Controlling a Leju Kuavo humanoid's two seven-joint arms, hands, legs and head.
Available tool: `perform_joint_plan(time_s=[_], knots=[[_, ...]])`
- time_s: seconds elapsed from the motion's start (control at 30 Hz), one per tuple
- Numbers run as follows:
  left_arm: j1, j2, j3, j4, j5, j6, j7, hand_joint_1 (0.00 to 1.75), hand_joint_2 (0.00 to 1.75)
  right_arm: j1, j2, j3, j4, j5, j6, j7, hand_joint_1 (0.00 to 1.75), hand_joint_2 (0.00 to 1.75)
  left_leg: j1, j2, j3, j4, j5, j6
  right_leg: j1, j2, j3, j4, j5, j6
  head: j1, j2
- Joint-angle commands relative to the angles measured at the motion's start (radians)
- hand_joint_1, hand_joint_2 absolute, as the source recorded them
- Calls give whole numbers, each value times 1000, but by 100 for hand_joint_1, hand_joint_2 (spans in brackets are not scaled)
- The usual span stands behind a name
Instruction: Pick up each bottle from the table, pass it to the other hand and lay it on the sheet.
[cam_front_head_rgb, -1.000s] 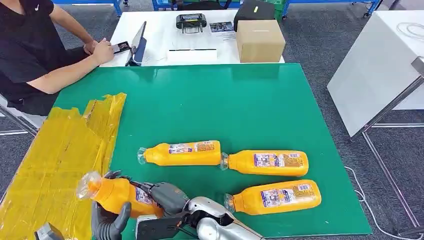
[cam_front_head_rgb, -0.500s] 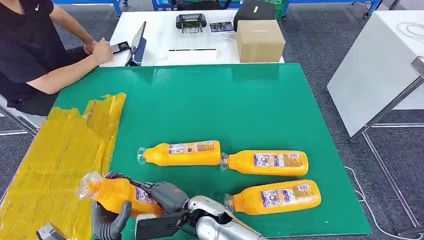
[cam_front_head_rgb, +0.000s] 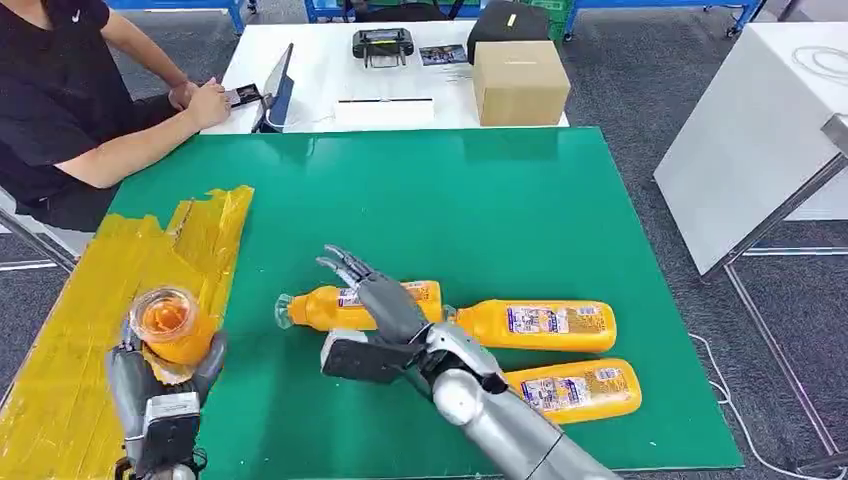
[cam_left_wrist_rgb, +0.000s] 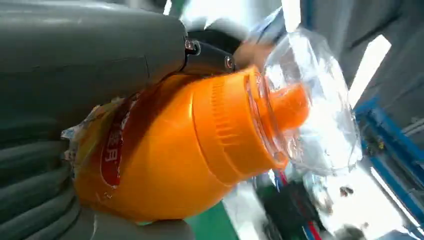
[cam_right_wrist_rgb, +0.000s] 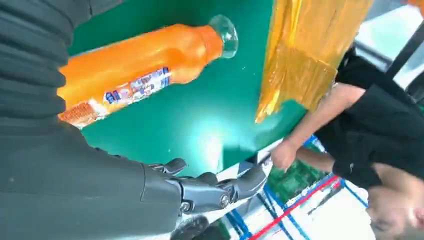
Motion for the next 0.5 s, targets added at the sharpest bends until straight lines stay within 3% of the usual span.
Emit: perform_joint_plan(time_s=[0.03, 0.1, 0.13, 0.23, 0.5], knots=[[-112, -33, 143, 61, -482, 109, -26, 175, 175, -259, -41, 30, 258, -71, 67, -14, 0, 0, 0, 0, 0, 0, 0, 0, 0, 0, 0, 0, 0, 0, 0, 0], [-115, -25, 166, 85, -563, 109, -26, 175, 175, -283, -46, 49, 277, -88, 86, -3, 0, 0, 0, 0, 0, 0, 0, 0, 0, 0, 1, 0, 1, 0, 1, 0], [-118, -15, 173, 120, -599, 109, -25, 175, 175, -297, -47, 60, 290, -102, 105, 6, 0, 175, 0, 1, 0, 0, 0, 0, 0, 1, 1, -1, 1, 0, 0, 0], [-122, 63, 120, 224, -694, 109, 70, 175, 175, -345, -39, 96, 355, -132, 155, 33, 0, 175, -1, 0, 2, -1, 1, 0, -1, 0, 1, -1, 0, 0, 0, 0], [-122, 63, 120, 224, -694, 109, 70, 175, 175, -345, -39, 96, 355, -132, 155, 33, 0, 175, 2, -2, 0, 0, 0, 0, 2, -1, 2, -2, 1, -1, 0, 0]])
